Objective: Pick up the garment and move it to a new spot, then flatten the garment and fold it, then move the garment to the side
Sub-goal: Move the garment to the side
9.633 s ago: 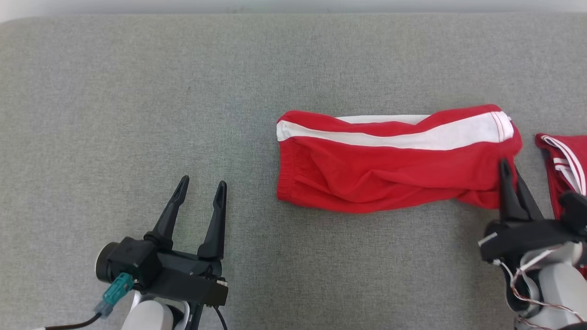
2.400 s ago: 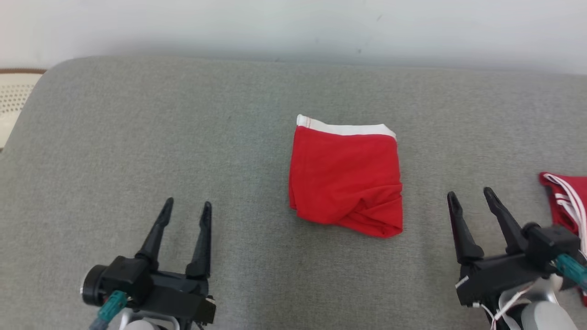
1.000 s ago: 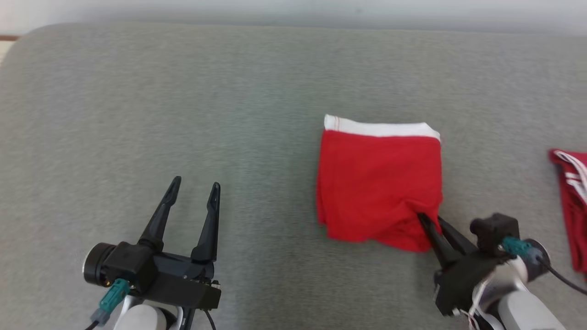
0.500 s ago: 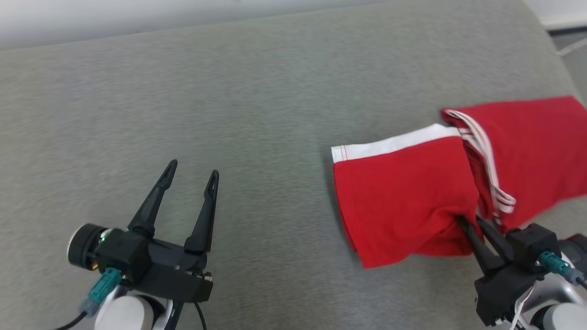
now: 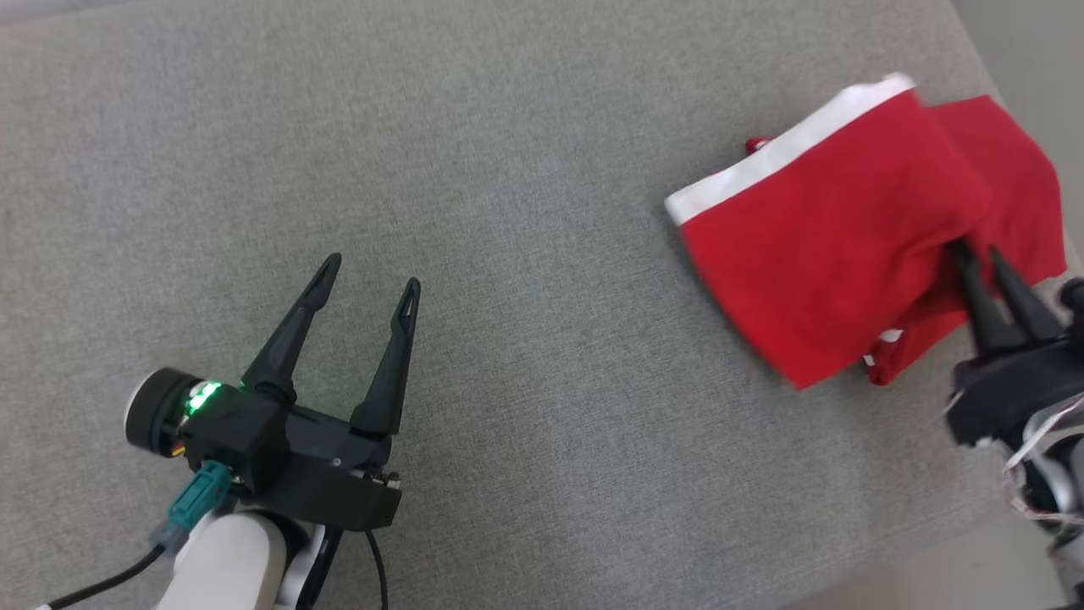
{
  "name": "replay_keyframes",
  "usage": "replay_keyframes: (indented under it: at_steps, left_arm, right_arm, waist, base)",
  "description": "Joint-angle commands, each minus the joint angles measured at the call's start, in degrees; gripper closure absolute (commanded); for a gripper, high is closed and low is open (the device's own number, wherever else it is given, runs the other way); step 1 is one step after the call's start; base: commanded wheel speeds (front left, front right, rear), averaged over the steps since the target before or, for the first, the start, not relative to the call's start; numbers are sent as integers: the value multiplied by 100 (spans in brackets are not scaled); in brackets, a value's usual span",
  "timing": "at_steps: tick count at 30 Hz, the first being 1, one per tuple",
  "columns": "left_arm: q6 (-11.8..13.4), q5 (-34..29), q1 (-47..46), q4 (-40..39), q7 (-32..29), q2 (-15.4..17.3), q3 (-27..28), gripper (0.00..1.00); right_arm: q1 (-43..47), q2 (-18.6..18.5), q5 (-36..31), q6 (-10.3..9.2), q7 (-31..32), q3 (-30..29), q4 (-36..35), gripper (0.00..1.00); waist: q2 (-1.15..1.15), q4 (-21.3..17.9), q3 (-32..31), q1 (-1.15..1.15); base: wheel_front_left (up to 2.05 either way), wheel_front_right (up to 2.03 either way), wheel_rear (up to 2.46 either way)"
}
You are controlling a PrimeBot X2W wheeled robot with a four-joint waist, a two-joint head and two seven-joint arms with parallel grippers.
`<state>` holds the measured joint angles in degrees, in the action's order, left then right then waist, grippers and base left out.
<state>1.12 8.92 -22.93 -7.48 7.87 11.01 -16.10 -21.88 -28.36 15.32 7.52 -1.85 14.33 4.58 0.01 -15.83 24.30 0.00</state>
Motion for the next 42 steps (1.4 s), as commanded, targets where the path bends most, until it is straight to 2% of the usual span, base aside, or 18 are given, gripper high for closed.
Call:
replay_keyframes:
  at_steps: [1, 10, 17, 18, 19, 20, 25, 31, 36, 42]
  left_arm:
    - [-2, 9, -91, -8, 17, 40, -9, 0]
    - [31, -34, -181, -63, 35, 37, -87, 0]
    - [37, 20, -193, -37, 59, 58, -107, 0]
    - [48, 26, -176, -25, 70, 61, -108, 0]
    - [45, 29, -158, -11, 71, 56, -117, 0]
    - [52, 39, -138, 7, 82, 48, -125, 0]
    - [72, 84, -90, 81, 139, 15, -162, 0]
    - [98, 141, 5, 222, 248, -13, -168, 0]
    - [217, 228, 203, 286, 356, -19, -47, 0]
    - [412, 373, 471, 276, 466, -4, 182, 0]
  right_arm:
    - [-164, -57, 73, -6, -131, -130, 231, 100]
    - [-651, -187, 453, -6, -560, -524, 1605, 100]
    - [-820, -16, 806, -6, -779, -527, 2301, 100]
    - [-799, -21, 810, -6, -812, -500, 2360, 71]
    - [-791, -16, 886, -6, -857, -532, 2413, 21]
    - [-774, 1, 946, -6, -885, -568, 2467, 0]
    - [-576, -47, 1092, -6, -933, -781, 2653, 0]
    - [22, -39, 1176, -6, -939, -1239, 2510, 0]
    - [589, 221, 1033, -6, -1047, -1809, 1816, 0]
    - [1034, 987, 475, -6, -988, -2325, 394, 0]
  waist:
    - [-1, 59, 188, 0]
    - [-1, 214, 345, 0]
    - [-1, 302, 355, 0]
    - [-1, 306, 342, 0]
    - [-1, 311, 328, 0]
    - [-1, 319, 303, 0]
    - [-1, 358, 167, 0]
    - [-1, 412, -136, 0]
    - [-1, 488, -441, 0]
    - [-1, 681, -777, 0]
  base:
    - [0, 0, 0]
    - [0, 0, 0]
    - [0, 0, 0]
    - [0, 0, 0]
    - [0, 0, 0]
    - [0, 0, 0]
    - [0, 0, 0]
    - [0, 0, 0]
    - [0, 0, 0]
    - [0, 0, 0]
